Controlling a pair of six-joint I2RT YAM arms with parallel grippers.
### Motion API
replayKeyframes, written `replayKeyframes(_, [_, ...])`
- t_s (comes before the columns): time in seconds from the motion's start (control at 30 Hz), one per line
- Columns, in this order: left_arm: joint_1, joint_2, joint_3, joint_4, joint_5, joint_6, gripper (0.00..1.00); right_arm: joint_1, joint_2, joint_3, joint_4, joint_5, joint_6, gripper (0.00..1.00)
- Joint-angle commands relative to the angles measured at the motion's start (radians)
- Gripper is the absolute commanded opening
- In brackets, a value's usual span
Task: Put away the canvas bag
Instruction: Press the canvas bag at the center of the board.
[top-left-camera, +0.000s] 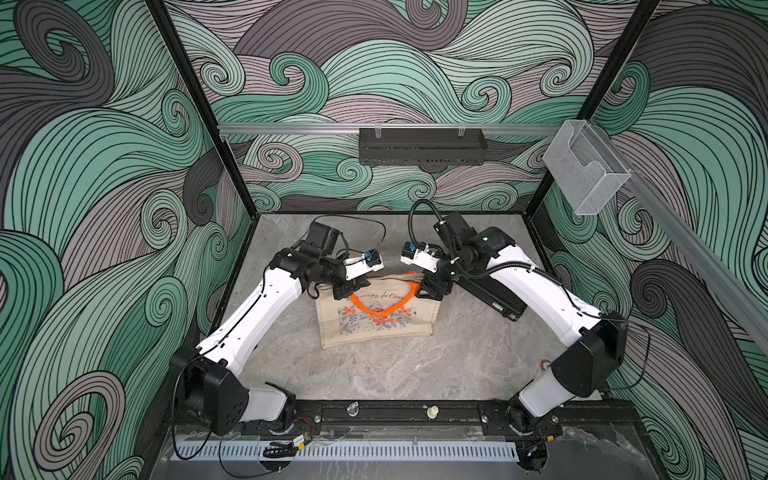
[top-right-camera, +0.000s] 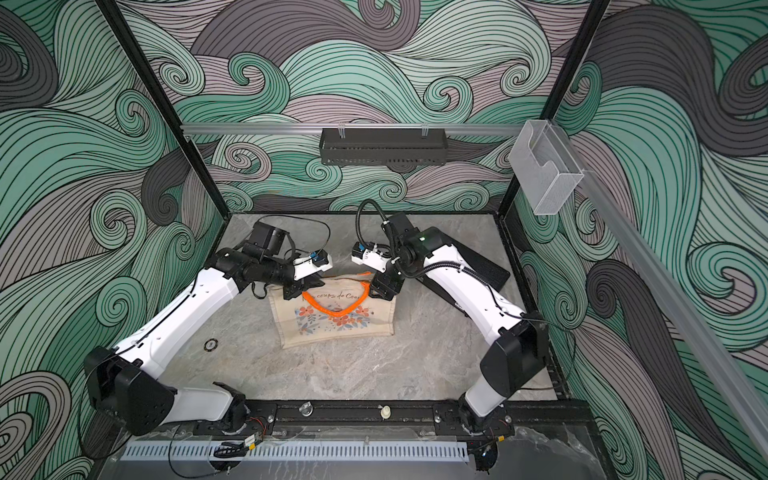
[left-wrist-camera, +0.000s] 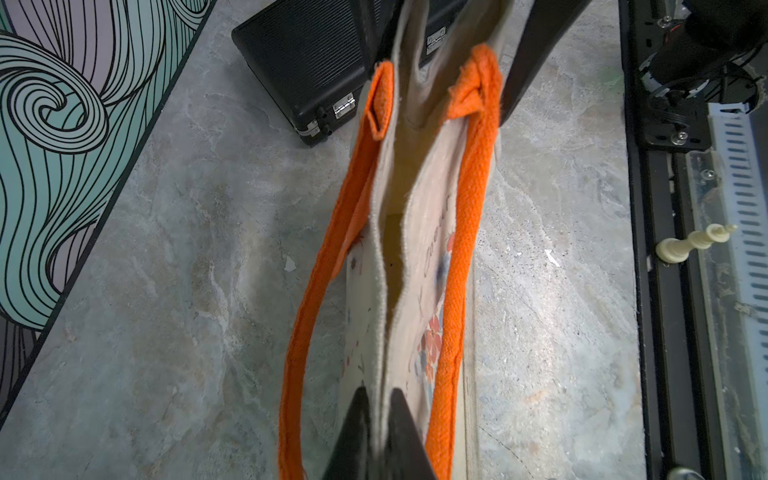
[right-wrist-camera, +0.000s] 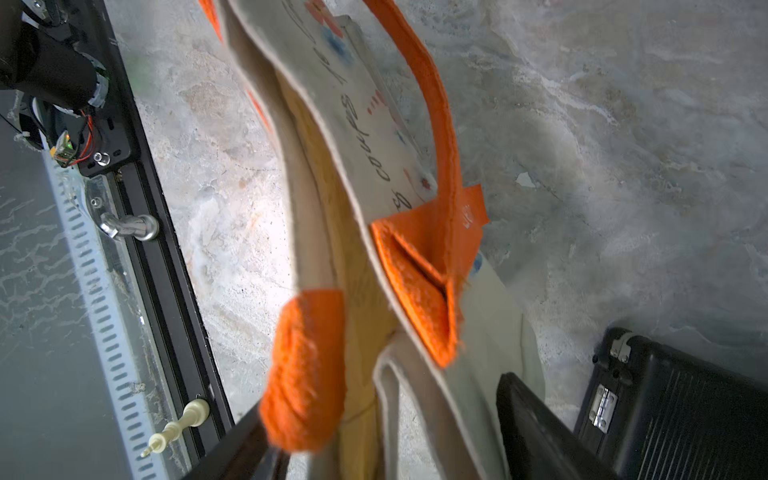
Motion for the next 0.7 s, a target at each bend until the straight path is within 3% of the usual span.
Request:
replayKeyframes(0.0, [0.008,-0.009,0.006,0.000,0.011,0.018,0.00,-0.018,-0.028,-0.030,0.020,-0.020,-0.013,0.70])
replayKeyframes(0.13, [0.007,-0.006,0.000,0.013,0.030,0.017,0.00,-0.019,0.001,-0.040,0.084,-0.005,-0.015,0.51])
replayKeyframes(0.3, [0.008,0.000,-0.005,0.025,0.020,0.015,0.00,-0.018,0.039,-0.010,0.081,-0.009,-0.006,0.06])
replayKeyframes(0.4, [0.009,-0.003,-0.009,0.049,-0.023,-0.010,0.00,-0.018,0.020,-0.016,0.080,0.006,0.001,0.00])
replayKeyframes(0.43, [0.008,-0.004,-0.010,0.069,-0.038,-0.038,0.06,-0.018,0.009,-0.020,0.086,-0.005,0.002,0.00])
replayKeyframes(0.47, [0.008,-0.005,-0.007,0.081,-0.031,-0.054,0.28,-0.017,0.001,-0.026,0.096,-0.021,0.003,0.00])
replayKeyframes(0.57, [-0.014,-0.004,0.027,0.087,0.033,-0.082,0.68,-0.014,-0.009,-0.023,0.108,-0.079,0.007,0.00])
replayKeyframes(0.67, [-0.057,0.018,0.031,0.166,0.033,-0.156,0.81,-0.012,0.000,-0.018,0.109,-0.099,0.016,0.00])
